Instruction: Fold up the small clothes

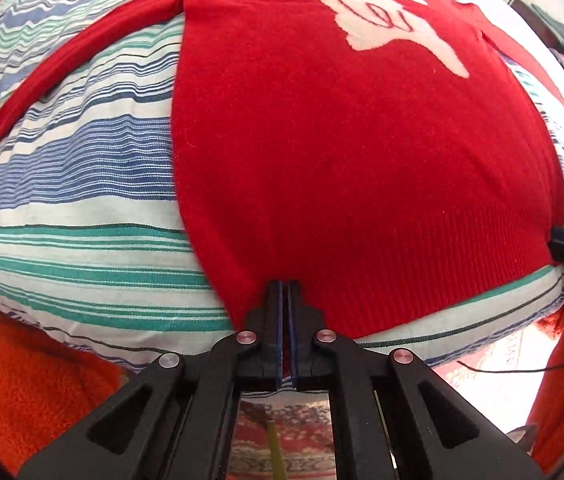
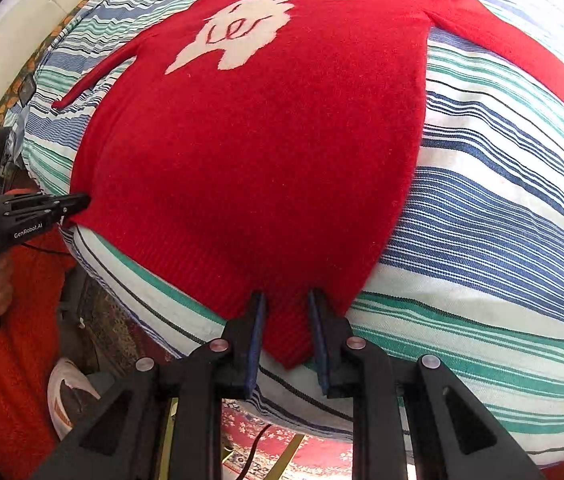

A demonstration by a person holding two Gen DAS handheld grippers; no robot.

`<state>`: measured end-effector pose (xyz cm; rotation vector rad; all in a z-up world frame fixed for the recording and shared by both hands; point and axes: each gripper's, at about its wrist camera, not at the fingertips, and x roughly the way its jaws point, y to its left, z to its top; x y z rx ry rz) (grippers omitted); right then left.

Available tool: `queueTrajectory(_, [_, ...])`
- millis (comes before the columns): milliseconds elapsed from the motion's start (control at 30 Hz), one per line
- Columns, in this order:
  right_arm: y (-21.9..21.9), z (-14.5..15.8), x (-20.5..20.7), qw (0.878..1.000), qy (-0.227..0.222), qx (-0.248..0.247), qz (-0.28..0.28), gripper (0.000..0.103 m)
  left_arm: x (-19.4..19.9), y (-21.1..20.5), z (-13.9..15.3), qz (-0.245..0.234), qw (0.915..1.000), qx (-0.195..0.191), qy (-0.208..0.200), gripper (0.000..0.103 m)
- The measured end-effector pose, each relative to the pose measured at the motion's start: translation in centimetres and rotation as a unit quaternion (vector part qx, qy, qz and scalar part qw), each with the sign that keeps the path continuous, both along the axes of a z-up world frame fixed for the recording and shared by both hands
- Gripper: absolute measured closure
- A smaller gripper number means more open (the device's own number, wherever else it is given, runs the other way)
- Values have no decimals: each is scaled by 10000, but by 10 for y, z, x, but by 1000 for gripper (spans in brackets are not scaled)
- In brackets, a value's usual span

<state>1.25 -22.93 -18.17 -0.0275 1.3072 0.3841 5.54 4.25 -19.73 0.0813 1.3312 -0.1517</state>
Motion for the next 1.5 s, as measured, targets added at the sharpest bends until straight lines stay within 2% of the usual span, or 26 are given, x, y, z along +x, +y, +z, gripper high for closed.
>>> queueTrajectory(133, [0,2,-2,9999,-64,55,-62,80,-3,-14,-9,10,10000,18,-5,100])
queueTrajectory(467, [-3,9,0,9999,-110,-12,-111,80,-9,-20,-2,17,10000,42,-16,100])
queueTrajectory(567, [0,12,-2,9998,-100,-96,-130,80,-15,-21,8,21,9999,57,-102,100])
queueTrajectory(600, [4,13,-2,9998,-52,-121,-159,80,-19,-21,15,17,9999,28,-166,97])
queueTrajectory(633, [4,17,-3,9997,38,-156,-186,80,-23,-20,22,24,9997,-27,-223,91])
queueTrajectory(667, [3,22,-6,9994,136,-200,-232,80,-29,-17,32,62,9992,-165,-347,66])
queueTrajectory(700, [1,30,-9,9989,198,-245,-342,77,-33,-13,40,126,9985,-237,-477,32])
queueTrajectory(733, [-2,41,-14,9981,168,-289,-513,72,-38,-9,49,241,9969,-244,-706,19])
queueTrajectory(767, [-5,52,-19,9974,30,-299,-653,60,-43,-5,60,354,9942,-202,-1000,10])
queueTrajectory(800, [-6,65,-24,9963,-173,-334,-769,46,-46,-2,69,412,9910,-172,-1262,10])
queueTrajectory(833, [-8,75,-29,9946,-361,-434,-875,38,-47,-1,76,428,9891,-150,-1404,10])
queueTrajectory(867, [-9,84,-31,9922,-541,-549,-983,23,-44,4,79,455,9880,-127,-1471,10])
queueTrajectory(900, [-10,92,-33,9893,-698,-657,-1097,18,-43,6,83,529,9861,-76,-1573,10])
queueTrajectory(1100, [-8,113,-30,9746,-1208,-1252,-1410,18,-39,20,88,882,9804,116,-1757,10])
queueTrajectory(1500, [-8,130,-28,9571,-1615,-1815,-1578,18,-34,44,85,1412,9720,294,-1857,10])
